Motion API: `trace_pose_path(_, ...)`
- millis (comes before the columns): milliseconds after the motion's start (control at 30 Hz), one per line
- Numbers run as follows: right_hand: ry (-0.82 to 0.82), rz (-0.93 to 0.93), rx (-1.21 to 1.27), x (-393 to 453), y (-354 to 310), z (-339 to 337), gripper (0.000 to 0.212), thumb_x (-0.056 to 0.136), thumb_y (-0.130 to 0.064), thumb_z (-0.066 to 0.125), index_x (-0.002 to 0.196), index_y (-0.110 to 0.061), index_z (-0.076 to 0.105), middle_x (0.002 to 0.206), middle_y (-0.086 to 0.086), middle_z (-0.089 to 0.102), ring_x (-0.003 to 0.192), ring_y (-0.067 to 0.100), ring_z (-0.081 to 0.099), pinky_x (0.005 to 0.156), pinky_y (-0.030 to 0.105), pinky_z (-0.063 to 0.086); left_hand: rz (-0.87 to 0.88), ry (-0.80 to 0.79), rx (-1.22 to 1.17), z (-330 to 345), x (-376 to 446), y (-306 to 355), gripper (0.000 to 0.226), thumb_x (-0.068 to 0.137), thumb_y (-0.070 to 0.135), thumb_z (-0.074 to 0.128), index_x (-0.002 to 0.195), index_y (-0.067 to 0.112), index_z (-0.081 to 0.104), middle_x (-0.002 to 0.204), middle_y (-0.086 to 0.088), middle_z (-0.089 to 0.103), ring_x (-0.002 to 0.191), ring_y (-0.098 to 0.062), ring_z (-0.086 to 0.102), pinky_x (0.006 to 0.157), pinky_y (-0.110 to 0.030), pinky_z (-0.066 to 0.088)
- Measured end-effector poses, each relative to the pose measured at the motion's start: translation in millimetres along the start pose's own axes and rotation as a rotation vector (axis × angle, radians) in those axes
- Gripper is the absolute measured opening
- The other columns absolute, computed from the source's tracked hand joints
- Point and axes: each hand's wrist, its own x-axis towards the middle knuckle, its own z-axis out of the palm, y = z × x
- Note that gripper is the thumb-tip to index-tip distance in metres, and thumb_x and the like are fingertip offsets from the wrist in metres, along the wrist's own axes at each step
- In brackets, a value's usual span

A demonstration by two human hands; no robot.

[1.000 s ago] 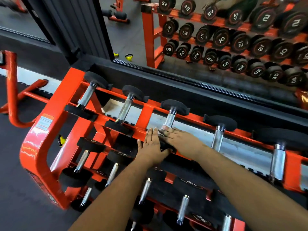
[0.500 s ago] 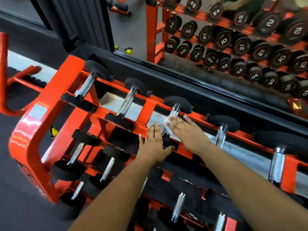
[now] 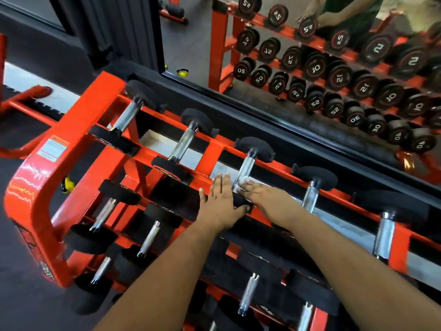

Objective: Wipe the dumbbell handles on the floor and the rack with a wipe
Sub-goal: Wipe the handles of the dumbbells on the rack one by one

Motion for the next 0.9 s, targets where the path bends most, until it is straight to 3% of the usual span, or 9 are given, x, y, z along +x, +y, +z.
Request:
trace_pose_path(133,0.076,0.11,0.082,-33,14,-2,0.06,0.098,0.002,0.044,0.152,-0.025,0.043,0.162,-0.005,0.031,0.151,0.01,0.023,0.121,0.035,0.031,-0.016,0.068,0.026,4,-6,5,0.099,0.094,0.063,0.054,0.163,0.019,-0.003,0.171,-0.006,-0.008,0.157,-0.02,-0.009,0.124,-0.056,-0.007)
trace_pose_path(300,0.282,0.196,0.236,-94,33,-12,0.056,0.101,0.002,0.046,0.151,-0.021,0.045,0.158,-0.002,0.041,0.148,0.016,0.034,0.121,0.038,0.031,-0.006,0.288,0.016,30,-27,26,0.08,0.098,0.052,0.056,0.161,0.019,0.02,0.17,-0.013,0.007,0.157,-0.031,-0.003,0.126,-0.052,0.001)
trace_pose_path(400,0.287,0.325,0.236,-126,50,-10,0.05,0.103,-0.006,0.044,0.15,-0.024,0.045,0.154,-0.002,0.046,0.141,0.018,0.043,0.118,0.043,0.034,-0.008,0.331,0.044,53,-39,56,0.083,0.098,0.054,0.053,0.162,0.016,0.017,0.17,-0.015,0.001,0.156,-0.035,-0.012,0.125,-0.051,-0.004)
trace_pose_path(500,0.271,0.182,0.13,-140,67,6,0.052,0.1,-0.003,0.044,0.146,-0.025,0.051,0.155,0.001,0.047,0.143,0.02,0.043,0.117,0.049,0.036,0.027,0.259,0.089,79,-47,85,0.089,0.099,0.06,0.047,0.163,0.014,0.007,0.17,-0.013,-0.009,0.155,-0.029,-0.021,0.123,-0.048,-0.012)
trace_pose_path(567,0.176,0.072,0.078,-145,81,18,0.052,0.094,-0.004,0.043,0.143,-0.019,0.056,0.153,0.008,0.047,0.146,0.025,0.037,0.117,0.051,0.036,0.045,0.157,0.087,98,-49,104,0.093,0.099,0.065,0.043,0.163,0.012,0.001,0.17,-0.011,-0.013,0.155,-0.024,-0.021,0.122,-0.047,-0.013)
trace_pose_path(700,0.009,-0.111,-0.154,-149,92,11,0.055,0.099,-0.017,0.048,0.152,-0.028,0.042,0.161,-0.005,0.034,0.152,0.012,0.016,0.125,0.047,0.02,0.014,0.017,0.018,126,-48,132,0.1,0.096,0.069,0.045,0.162,0.01,-0.002,0.171,-0.008,-0.01,0.157,-0.021,-0.013,0.125,-0.046,-0.006)
trace_pose_path(800,0.033,0.05,-0.317,-146,104,-1,0.072,0.096,-0.011,0.049,0.16,-0.028,0.022,0.167,-0.004,0.015,0.155,0.018,0.011,0.124,0.052,0.016,-0.01,0.001,-0.035,132,-44,142,0.103,0.096,0.065,0.05,0.162,0.008,-0.004,0.171,-0.01,-0.008,0.157,-0.021,-0.008,0.126,-0.044,-0.003)
trace_pose_path(900,0.048,0.217,-0.278,-142,93,-2,0.08,0.095,-0.007,0.042,0.162,-0.022,0.002,0.169,0.001,-0.003,0.156,0.02,-0.006,0.125,0.049,0.011,-0.031,0.006,-0.021,131,-40,146,0.103,0.096,0.063,0.051,0.161,0.007,-0.005,0.17,-0.011,-0.007,0.157,-0.022,-0.008,0.127,-0.043,-0.002)
